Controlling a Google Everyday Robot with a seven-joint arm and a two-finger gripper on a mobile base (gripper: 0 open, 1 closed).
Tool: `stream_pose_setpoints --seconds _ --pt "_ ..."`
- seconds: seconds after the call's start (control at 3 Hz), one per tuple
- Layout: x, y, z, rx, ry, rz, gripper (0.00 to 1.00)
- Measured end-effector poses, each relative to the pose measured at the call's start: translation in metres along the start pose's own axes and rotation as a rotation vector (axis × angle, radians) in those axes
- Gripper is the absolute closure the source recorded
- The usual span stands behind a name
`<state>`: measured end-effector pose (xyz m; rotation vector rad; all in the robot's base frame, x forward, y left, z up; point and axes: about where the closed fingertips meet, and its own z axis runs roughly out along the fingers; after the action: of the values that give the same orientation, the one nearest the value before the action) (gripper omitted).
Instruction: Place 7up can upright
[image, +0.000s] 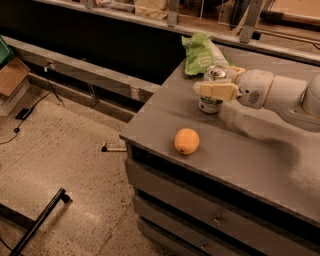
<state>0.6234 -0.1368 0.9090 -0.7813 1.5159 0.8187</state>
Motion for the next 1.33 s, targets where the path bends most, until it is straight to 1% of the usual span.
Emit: stream_pose_setpoints --seconds 0.33,0.67,1.0,1.33 --pt "0.000 0.000 0.001 -0.001 0.000 0.000 0.00" --pt "-0.026 -0.005 -0.015 -0.012 0.030 -0.076 0.00" --pt "-0.053 -0.009 -0.037 -0.023 0.071 -0.143 0.00" --pt "-0.070 -0.021 -0.067 0.030 0.136 -0.155 0.00"
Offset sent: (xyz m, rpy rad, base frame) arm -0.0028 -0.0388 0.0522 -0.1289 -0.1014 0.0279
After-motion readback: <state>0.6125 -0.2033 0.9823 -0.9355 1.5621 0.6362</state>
